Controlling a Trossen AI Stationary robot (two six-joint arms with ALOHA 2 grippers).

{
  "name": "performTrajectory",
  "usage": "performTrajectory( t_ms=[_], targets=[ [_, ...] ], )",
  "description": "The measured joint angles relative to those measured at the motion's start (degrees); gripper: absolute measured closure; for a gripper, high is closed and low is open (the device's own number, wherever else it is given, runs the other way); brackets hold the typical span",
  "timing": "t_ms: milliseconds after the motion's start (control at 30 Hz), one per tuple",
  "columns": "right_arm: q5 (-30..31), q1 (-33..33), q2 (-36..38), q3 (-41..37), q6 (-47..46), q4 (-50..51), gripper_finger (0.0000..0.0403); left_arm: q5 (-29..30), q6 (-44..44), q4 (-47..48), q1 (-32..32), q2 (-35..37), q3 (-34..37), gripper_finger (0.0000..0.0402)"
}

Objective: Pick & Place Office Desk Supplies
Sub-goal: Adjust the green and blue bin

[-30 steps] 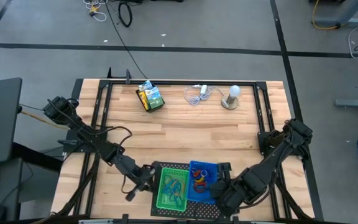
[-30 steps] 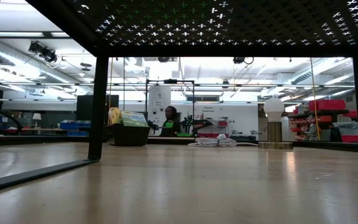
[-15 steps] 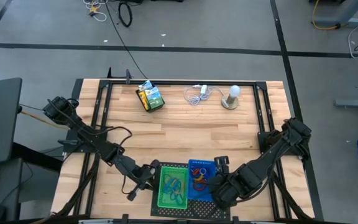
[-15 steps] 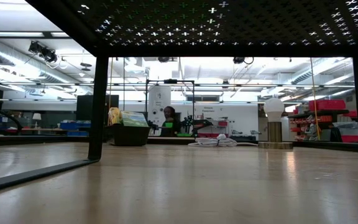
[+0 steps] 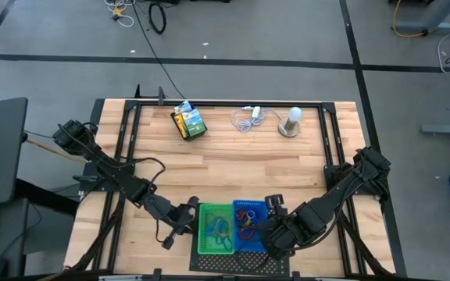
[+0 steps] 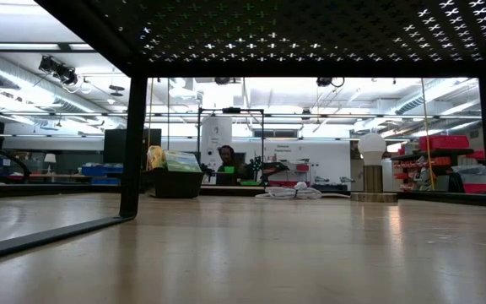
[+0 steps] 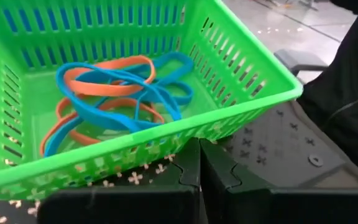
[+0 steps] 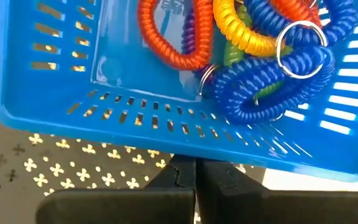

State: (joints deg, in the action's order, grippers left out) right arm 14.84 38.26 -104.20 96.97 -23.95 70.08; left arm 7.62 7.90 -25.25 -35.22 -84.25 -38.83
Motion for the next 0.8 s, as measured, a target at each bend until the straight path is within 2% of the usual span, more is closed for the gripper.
performTrajectory(
  t_ms=[267,533,800],
  targets=[
    [-0.1,-0.4,0.0,0.0,0.5,-0.5,0.0403,-0.8,2.1,4.9,-0.4,1.8,0.0,0.0401],
    [0.0,-0.5,0.0,0.0,0.7,-0.6,0.0403,7.4,1.7,12.3,-4.2,10.4,0.0,0.0401],
    [0.0,-0.8,0.0,0.0,2.0,-2.1,0.0403,10.4,2.2,16.2,-5.2,12.8,0.0,0.0401]
  ],
)
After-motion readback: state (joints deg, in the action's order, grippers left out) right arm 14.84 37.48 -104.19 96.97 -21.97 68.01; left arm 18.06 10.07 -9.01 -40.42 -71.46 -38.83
